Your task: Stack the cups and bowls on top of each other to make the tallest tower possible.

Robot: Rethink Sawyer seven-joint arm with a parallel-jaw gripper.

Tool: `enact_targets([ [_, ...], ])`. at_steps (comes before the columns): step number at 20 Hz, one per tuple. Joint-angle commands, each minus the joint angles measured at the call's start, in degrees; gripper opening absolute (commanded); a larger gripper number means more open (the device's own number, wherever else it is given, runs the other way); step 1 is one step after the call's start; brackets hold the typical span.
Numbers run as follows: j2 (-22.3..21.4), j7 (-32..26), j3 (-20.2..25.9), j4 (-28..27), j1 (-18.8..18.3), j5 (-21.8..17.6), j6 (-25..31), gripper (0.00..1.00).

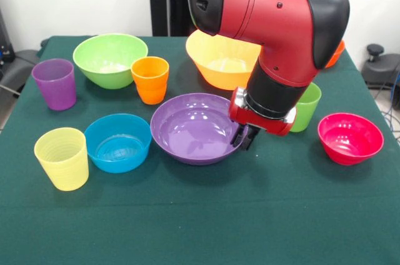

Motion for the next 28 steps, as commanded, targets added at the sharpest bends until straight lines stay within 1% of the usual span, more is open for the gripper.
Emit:
enact_targets([
  [1,2.75,3.99,7.59,5.26,0.36,-0.58,-4.90,0.00],
  [9,2.90,4.31,7.09,5.51,0.86,-1.19,-6.52,0.00],
  [12,2.91,3.93,7.44,5.74,0.68,-1.33,-7.56,0.00],
  [14,2.84,3.13,7.78,5.87,0.47,-1.41,-7.23,0.00],
  [15,2.79,2.80,7.89,5.95,0.38,-1.43,-7.24,1.00],
  [28,2.64,1.96,8.74,6.25,-0.05,-1.47,-8.06,1.00],
])
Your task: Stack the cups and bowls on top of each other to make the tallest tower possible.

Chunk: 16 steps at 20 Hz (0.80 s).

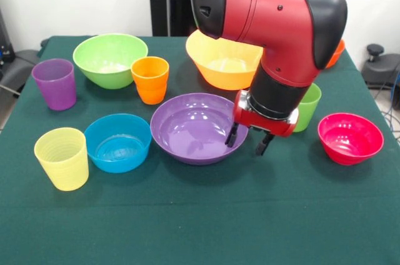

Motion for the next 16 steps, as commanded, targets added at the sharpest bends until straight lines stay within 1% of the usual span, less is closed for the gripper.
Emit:
enact_targets([
  [1,3.07,2.43,7.25,3.07,0.02,-1.48,-3.37,1.00],
  [6,3.53,2.84,6.93,3.07,0.08,-1.55,-3.86,1.00],
  [16,3.17,2.54,8.15,4.53,-0.84,-1.05,-5.00,1.00],
])
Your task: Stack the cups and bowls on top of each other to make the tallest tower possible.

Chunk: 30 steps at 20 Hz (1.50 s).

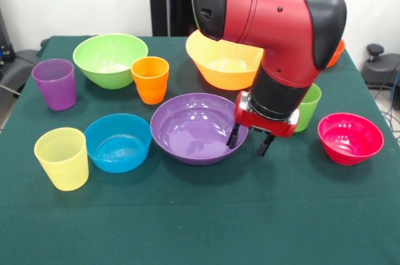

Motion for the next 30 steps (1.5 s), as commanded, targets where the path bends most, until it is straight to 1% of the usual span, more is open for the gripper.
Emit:
enact_targets([
  [1,3.15,2.58,7.88,3.82,-0.89,-1.03,-4.06,1.00],
  [12,3.46,2.12,9.15,4.58,-1.98,-0.94,-5.77,1.00],
  [13,3.42,1.69,9.37,4.66,-2.15,-1.12,-5.55,0.00],
  [30,3.47,1.53,9.18,4.16,-1.76,-1.47,-4.34,0.00],
])
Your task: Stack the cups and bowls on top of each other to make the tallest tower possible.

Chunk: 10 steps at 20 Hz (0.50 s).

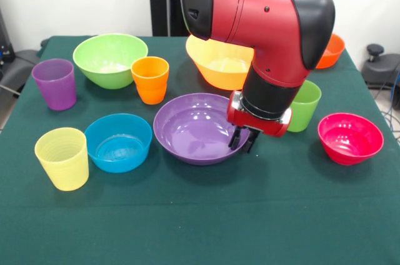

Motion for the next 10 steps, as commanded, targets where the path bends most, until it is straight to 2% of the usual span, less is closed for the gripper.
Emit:
enact_targets([
  [1,3.94,1.50,8.53,3.10,-0.26,-1.43,-3.63,0.00],
  [10,3.97,1.82,8.18,2.71,0.03,-1.42,-3.35,0.00],
])
